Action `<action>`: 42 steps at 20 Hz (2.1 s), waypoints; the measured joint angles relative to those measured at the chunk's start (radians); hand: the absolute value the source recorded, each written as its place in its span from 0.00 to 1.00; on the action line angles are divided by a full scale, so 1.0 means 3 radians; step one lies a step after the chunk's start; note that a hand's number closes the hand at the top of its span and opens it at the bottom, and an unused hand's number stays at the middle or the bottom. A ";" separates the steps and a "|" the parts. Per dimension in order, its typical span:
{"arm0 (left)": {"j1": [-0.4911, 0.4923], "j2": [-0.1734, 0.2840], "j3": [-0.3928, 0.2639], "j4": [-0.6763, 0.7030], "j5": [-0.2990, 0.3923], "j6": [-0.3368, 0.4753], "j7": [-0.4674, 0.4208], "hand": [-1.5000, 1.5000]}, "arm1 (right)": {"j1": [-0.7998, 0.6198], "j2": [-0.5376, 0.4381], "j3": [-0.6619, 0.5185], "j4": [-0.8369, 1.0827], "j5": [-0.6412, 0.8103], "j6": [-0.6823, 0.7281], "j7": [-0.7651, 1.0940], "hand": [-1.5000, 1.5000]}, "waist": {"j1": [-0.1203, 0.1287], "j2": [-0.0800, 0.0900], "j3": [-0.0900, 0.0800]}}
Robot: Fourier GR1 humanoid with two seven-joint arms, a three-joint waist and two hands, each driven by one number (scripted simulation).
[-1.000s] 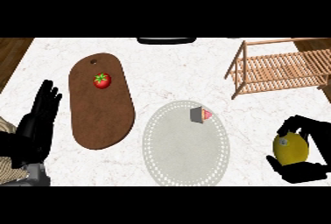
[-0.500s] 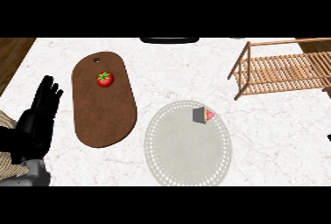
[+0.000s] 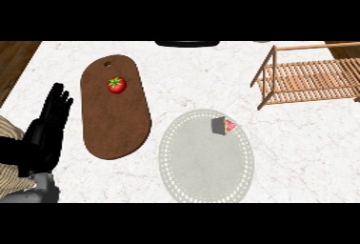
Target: Pick the lemon from the placemat and place it in the tiered shelf
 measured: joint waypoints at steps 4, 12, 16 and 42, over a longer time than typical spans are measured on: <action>-0.0067 0.0019 0.0029 0.0012 -0.0006 -0.0013 0.0055 0.50 | -0.0274 -0.0028 0.0064 0.0589 0.0153 -0.0239 -0.0259 1.00 | 0.0013 0.0004 0.0001; -0.0058 -0.0039 0.0004 0.0074 -0.0051 -0.0034 -0.0024 0.50 | -0.0743 -0.0001 0.0174 0.1693 0.0390 -0.0798 -0.0846 1.00 | 0.0026 0.0008 0.0002; -0.0066 -0.0055 0.0007 -0.0012 -0.0054 -0.0020 0.0068 0.50 | -0.0988 -0.0056 0.0168 0.2217 0.0413 -0.0993 -0.1125 1.00 | 0.0027 0.0008 0.0002; -0.0119 -0.0083 0.0025 0.0045 -0.0097 -0.0058 0.0040 0.50 | -0.2228 -0.0346 -0.0134 0.4561 0.0059 -0.1154 -0.2211 0.00 | 0.0048 0.0016 0.0004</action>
